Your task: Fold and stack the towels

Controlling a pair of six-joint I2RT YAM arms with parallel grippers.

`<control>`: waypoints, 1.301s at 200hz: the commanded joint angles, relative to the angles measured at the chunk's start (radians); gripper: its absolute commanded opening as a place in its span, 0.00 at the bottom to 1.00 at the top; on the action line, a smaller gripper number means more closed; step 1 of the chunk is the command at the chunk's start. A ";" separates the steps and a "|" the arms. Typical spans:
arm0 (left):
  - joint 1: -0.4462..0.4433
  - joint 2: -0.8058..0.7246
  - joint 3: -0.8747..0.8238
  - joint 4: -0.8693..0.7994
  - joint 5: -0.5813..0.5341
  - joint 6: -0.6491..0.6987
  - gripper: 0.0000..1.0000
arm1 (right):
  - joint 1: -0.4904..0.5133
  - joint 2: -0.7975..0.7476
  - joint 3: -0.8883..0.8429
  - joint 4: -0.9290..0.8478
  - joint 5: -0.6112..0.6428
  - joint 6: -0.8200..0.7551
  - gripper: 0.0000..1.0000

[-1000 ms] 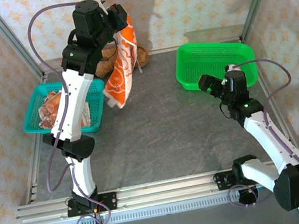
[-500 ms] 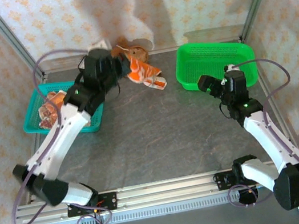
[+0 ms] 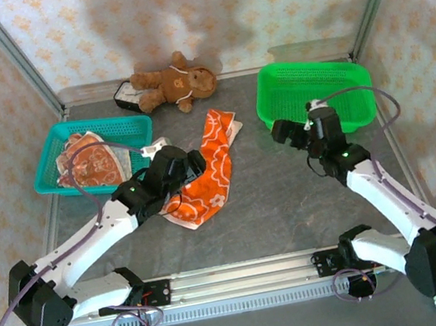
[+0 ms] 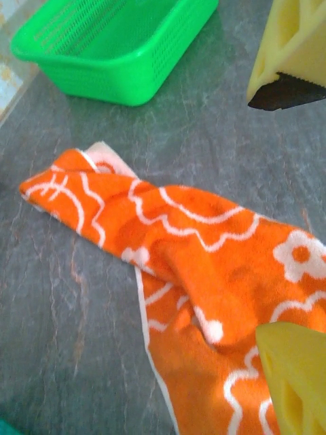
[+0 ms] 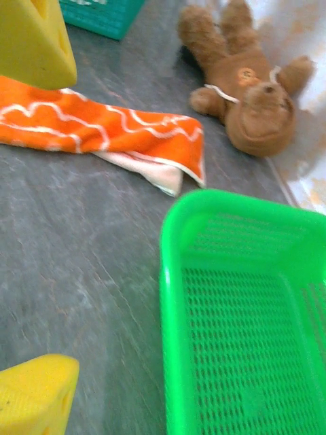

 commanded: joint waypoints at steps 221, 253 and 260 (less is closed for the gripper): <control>0.163 0.059 -0.195 -0.202 0.087 0.170 0.65 | 0.332 0.780 0.320 -0.100 0.139 -0.043 0.00; 0.142 0.150 -0.178 -0.145 0.110 0.171 0.55 | 0.291 0.752 0.359 -0.126 0.140 -0.102 0.01; 0.140 0.169 -0.179 -0.125 0.118 0.166 0.52 | 0.291 0.743 0.369 -0.132 0.131 -0.109 0.03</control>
